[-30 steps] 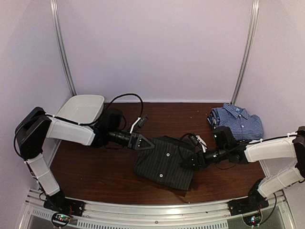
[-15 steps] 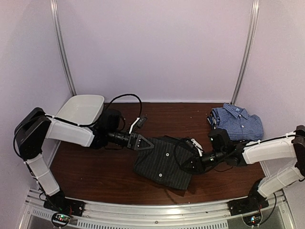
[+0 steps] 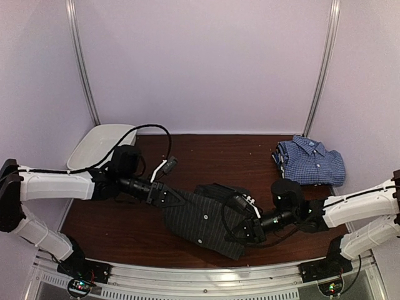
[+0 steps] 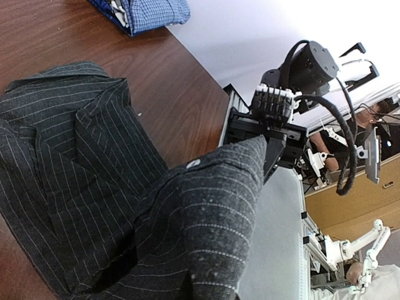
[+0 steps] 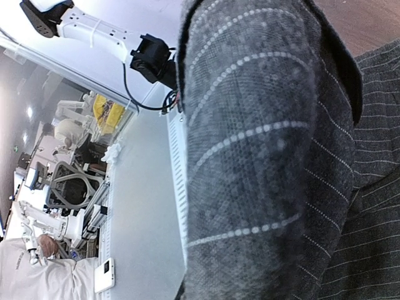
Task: Fold and stack the long sleeve shirts
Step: Fold the 2/3-rectangle-folded shirt at the corner of the board, then smooth out the square-folded shirt at the corner of the board.
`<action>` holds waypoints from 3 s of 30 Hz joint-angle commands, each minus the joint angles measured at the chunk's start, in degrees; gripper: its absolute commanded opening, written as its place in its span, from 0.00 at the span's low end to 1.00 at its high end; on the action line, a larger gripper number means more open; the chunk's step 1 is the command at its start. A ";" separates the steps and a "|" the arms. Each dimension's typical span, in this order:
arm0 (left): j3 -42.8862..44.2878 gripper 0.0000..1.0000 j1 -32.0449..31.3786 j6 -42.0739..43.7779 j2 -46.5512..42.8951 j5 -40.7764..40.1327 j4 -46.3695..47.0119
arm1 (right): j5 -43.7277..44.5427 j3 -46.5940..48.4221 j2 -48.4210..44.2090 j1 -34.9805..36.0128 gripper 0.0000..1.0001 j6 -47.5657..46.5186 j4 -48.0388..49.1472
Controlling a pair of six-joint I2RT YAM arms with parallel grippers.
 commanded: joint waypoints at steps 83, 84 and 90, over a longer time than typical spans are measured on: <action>-2.21 0.38 -8.78 4.23 7.82 -34.69 10.49 | 21.91 10.81 9.28 -7.06 0.56 -3.88 -15.17; -3.66 0.38 -9.36 2.88 8.82 -34.27 12.77 | 21.59 10.71 10.42 -7.04 0.55 -3.96 -14.15; -5.90 0.38 -12.56 1.87 16.14 -39.34 14.66 | 23.35 8.98 14.59 -7.25 0.55 -5.07 -14.49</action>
